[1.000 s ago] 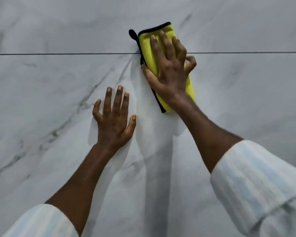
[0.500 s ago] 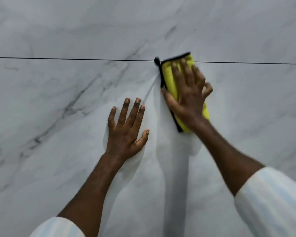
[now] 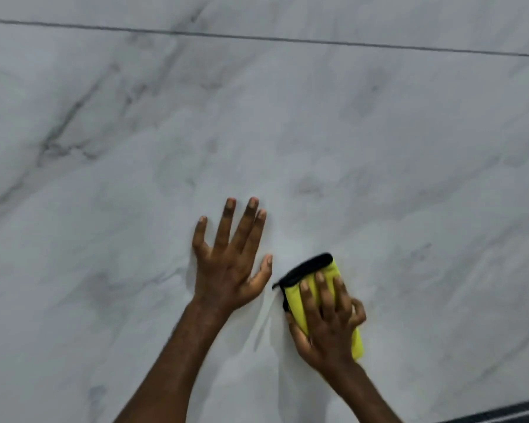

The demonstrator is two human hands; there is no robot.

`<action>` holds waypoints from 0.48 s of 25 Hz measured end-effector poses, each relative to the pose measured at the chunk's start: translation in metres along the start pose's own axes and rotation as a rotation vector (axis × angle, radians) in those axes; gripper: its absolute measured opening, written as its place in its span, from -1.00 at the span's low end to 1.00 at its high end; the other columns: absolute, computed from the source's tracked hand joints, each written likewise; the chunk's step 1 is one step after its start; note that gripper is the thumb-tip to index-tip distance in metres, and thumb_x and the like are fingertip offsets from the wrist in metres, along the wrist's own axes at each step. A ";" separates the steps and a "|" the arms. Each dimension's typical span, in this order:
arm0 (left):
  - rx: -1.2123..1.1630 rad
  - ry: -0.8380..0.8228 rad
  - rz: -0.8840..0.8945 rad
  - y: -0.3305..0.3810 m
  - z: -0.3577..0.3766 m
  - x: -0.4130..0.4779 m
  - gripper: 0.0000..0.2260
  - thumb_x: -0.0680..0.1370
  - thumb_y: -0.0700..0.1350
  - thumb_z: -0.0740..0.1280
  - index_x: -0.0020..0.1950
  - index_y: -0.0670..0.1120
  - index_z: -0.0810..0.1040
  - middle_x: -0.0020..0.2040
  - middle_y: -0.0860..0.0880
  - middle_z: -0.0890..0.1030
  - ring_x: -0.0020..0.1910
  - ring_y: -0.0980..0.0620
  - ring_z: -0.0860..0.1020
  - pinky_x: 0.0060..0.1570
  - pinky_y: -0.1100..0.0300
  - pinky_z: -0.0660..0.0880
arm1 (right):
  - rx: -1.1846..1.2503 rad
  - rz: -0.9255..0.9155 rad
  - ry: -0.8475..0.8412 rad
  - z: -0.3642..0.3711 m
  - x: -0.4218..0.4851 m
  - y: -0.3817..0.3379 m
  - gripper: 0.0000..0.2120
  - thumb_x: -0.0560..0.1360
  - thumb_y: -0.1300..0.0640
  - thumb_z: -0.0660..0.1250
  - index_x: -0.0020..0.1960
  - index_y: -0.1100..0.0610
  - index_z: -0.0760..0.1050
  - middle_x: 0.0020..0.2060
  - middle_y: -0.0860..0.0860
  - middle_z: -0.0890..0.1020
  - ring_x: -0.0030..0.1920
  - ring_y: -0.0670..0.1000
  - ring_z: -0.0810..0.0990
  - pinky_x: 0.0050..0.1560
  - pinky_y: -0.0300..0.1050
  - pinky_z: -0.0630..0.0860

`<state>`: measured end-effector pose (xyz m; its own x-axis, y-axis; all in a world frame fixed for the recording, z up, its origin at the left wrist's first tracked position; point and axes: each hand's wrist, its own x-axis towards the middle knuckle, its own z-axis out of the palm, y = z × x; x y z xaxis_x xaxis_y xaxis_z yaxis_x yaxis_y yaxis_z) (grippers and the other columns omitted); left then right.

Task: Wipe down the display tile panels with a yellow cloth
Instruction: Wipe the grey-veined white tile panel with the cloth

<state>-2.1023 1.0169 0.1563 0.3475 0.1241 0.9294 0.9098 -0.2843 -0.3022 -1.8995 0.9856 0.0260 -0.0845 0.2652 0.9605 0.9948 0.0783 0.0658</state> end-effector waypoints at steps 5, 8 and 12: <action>-0.040 0.032 -0.020 0.002 0.002 0.001 -0.36 0.63 0.14 0.22 0.66 -0.10 0.25 0.65 -0.11 0.26 0.65 -0.22 0.18 0.52 -0.39 0.10 | 0.091 0.071 0.097 -0.013 0.047 -0.008 -0.32 0.59 -0.22 0.24 0.64 -0.10 0.14 0.64 0.05 0.20 0.59 0.23 0.19 0.30 0.40 0.31; -0.013 -0.006 -0.016 0.003 0.002 0.002 -0.36 0.64 0.14 0.18 0.67 -0.11 0.23 0.66 -0.13 0.25 0.64 -0.26 0.19 0.51 -0.42 0.10 | 0.083 0.200 0.197 -0.021 0.112 -0.010 -0.36 0.61 -0.23 0.27 0.62 -0.04 0.23 0.59 0.10 0.33 0.57 0.23 0.29 0.31 0.29 0.26; -0.047 -0.013 -0.105 0.014 -0.002 -0.006 -0.37 0.63 0.10 0.21 0.66 -0.13 0.25 0.65 -0.20 0.25 0.63 -0.32 0.19 0.51 -0.45 0.08 | 0.068 0.146 0.183 0.002 0.021 -0.006 -0.36 0.63 -0.22 0.26 0.63 -0.01 0.23 0.62 0.09 0.27 0.60 0.22 0.24 0.28 0.33 0.28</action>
<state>-2.0923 1.0103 0.1473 0.2537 0.1675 0.9527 0.9298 -0.3137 -0.1925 -1.9068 0.9925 0.0449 0.0784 0.1004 0.9918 0.9889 0.1179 -0.0902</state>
